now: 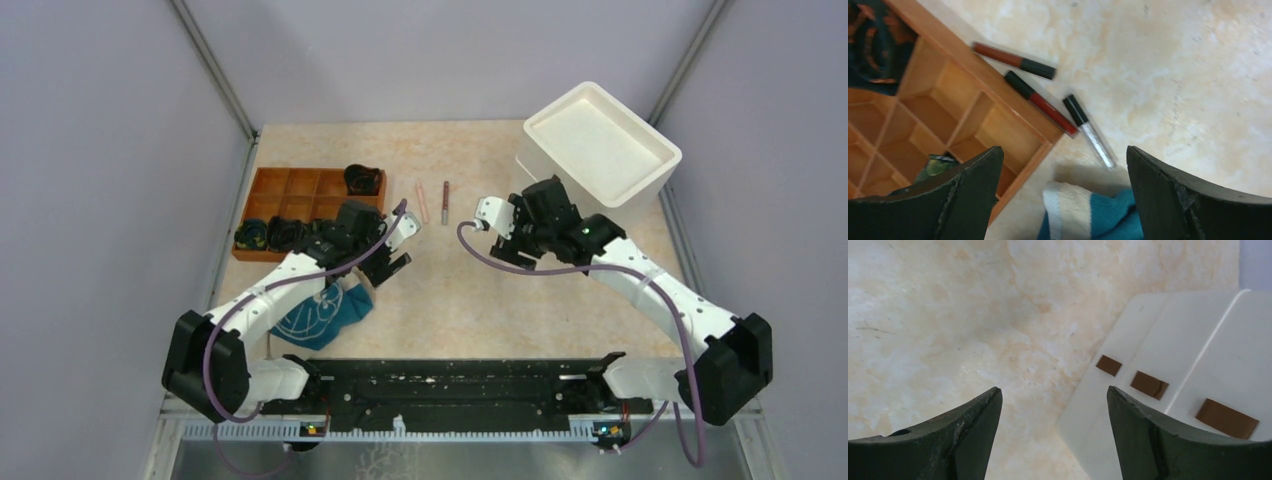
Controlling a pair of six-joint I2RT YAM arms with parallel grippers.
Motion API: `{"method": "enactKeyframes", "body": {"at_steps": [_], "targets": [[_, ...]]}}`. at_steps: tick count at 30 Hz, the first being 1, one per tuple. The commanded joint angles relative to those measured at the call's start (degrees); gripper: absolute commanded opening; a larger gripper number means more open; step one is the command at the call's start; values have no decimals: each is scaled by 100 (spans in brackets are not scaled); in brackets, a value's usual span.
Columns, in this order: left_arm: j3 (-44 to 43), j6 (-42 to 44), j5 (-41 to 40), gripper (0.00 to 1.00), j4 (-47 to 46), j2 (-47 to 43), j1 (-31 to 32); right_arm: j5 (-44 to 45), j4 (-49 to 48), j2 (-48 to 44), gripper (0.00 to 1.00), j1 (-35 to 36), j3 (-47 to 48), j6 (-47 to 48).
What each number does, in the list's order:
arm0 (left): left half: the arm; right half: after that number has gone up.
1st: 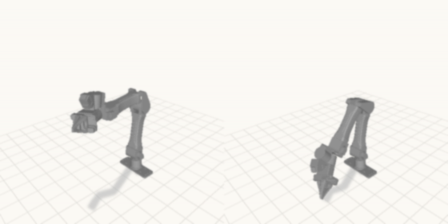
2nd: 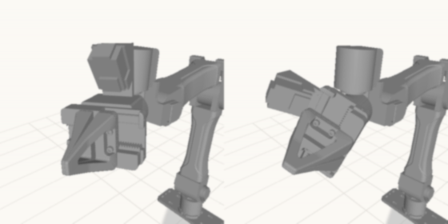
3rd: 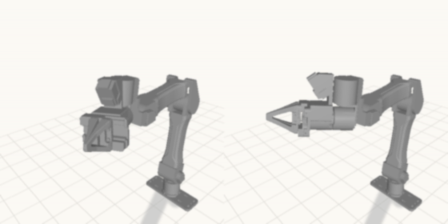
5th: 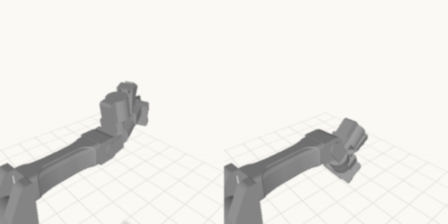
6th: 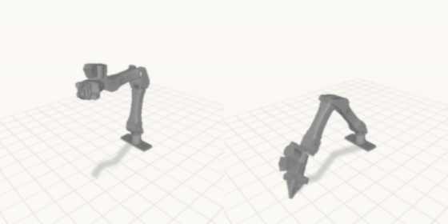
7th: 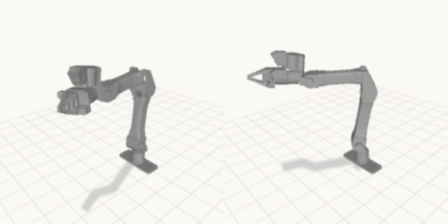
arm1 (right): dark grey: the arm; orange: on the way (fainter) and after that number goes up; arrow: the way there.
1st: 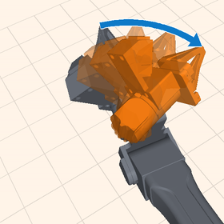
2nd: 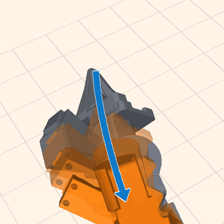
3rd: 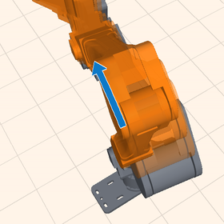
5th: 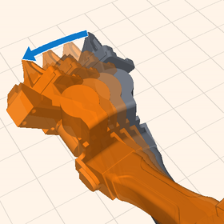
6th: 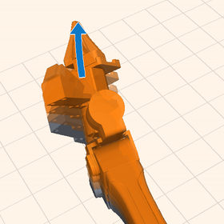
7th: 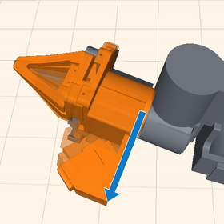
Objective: Organize the makeup
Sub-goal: Close the drawer in the storage box, then pick up the makeup from the center of the board.
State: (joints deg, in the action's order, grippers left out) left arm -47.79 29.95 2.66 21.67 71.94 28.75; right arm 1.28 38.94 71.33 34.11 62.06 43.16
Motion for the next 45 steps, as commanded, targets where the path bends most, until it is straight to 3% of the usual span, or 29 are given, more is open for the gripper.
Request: {"method": "enactKeyframes", "body": {"at_steps": [1, 10, 20, 33, 42, 45], "targets": [[-221, -18, 622, 99, 798, 113, -13, -1025, -716, -384, 77, 33, -419, -564], [-156, -335, 653, 79, 1174, 601, -21, -1154, -987, -575, 76, 18, -956, -642], [-250, -472, 356, 64, 1095, 1239, -19, -1171, -985, -550, 75, -1, -1069, -617], [-449, -550, 277, 53, 927, 1791, -21, -1226, -967, -550, 75, -52, -1117, -598], [-407, -464, 448, 35, 1028, 1890, -17, -1253, -949, -568, 75, -91, -1117, -585], [-332, -351, 543, 24, 1067, 1864, 0, -1253, -944, -568, 74, -112, -1128, -589]]}}
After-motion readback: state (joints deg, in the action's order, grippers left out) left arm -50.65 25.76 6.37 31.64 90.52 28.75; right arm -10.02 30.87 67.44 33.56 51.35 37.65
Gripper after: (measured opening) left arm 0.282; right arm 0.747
